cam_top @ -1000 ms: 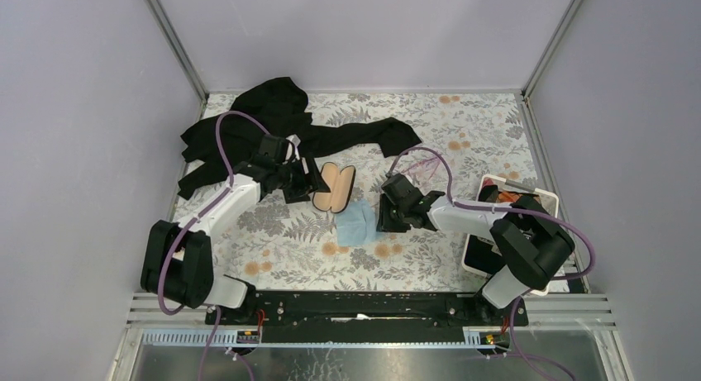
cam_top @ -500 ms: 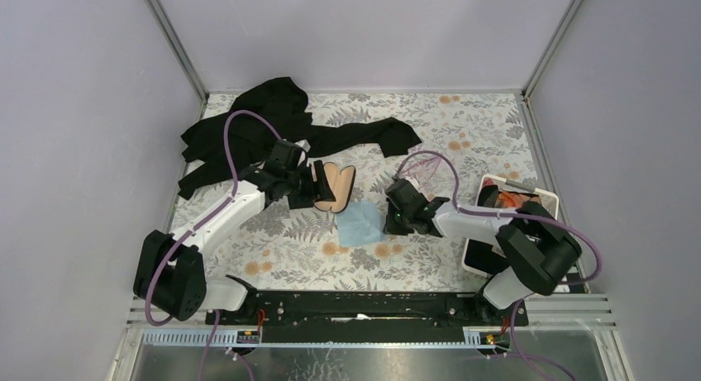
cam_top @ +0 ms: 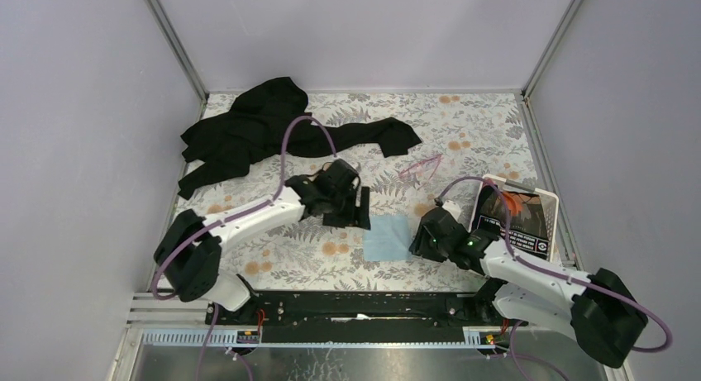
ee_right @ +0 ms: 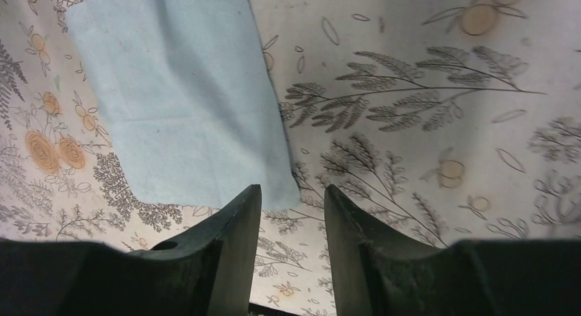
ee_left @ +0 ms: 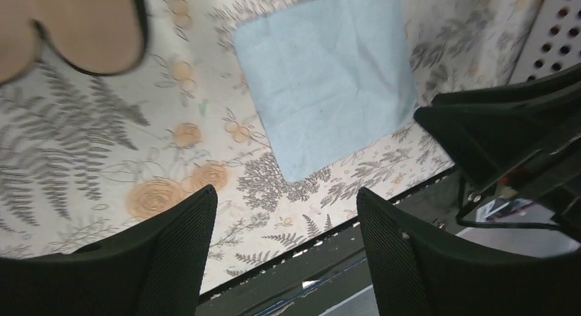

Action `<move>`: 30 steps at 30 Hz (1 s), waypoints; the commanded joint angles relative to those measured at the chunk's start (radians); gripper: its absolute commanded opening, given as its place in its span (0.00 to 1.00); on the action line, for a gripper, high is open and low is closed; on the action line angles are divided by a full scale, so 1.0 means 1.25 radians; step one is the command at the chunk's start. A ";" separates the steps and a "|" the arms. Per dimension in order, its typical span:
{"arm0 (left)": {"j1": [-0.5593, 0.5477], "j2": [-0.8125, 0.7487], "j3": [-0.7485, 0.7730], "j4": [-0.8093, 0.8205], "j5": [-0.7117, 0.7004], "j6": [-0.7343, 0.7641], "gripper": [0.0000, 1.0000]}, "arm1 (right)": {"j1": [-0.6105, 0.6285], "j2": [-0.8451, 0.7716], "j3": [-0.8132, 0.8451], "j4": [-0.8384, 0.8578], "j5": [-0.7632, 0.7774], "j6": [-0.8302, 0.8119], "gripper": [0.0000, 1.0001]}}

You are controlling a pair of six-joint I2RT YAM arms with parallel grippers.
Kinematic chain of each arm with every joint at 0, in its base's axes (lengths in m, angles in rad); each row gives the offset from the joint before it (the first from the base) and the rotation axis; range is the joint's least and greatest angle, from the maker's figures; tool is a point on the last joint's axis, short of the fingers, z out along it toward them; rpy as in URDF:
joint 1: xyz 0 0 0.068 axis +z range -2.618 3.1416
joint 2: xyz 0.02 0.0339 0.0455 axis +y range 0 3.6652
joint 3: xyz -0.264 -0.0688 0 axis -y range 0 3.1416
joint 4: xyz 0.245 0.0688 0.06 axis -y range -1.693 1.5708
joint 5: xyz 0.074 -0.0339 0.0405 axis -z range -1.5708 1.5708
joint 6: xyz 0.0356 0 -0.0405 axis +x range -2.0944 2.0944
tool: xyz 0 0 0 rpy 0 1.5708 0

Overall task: Organize the sunglasses
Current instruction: Move the glasses cleaning cloth to the center of the board, then fold the glasses cleaning cloth at the center of the board.

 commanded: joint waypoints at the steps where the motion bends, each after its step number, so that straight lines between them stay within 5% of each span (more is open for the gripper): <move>1: -0.093 0.030 -0.002 0.005 -0.098 -0.069 0.79 | 0.006 -0.071 0.033 -0.117 0.071 0.021 0.47; 7: -0.174 0.068 -0.053 0.053 -0.166 -0.172 0.76 | 0.006 -0.069 0.057 -0.128 0.081 0.010 0.46; 19: -0.205 0.160 -0.112 0.122 -0.154 -0.275 0.53 | 0.006 -0.046 0.038 -0.099 0.061 0.011 0.43; 30: -0.205 0.182 -0.122 0.151 -0.145 -0.294 0.16 | 0.006 -0.011 -0.010 -0.023 0.007 0.031 0.40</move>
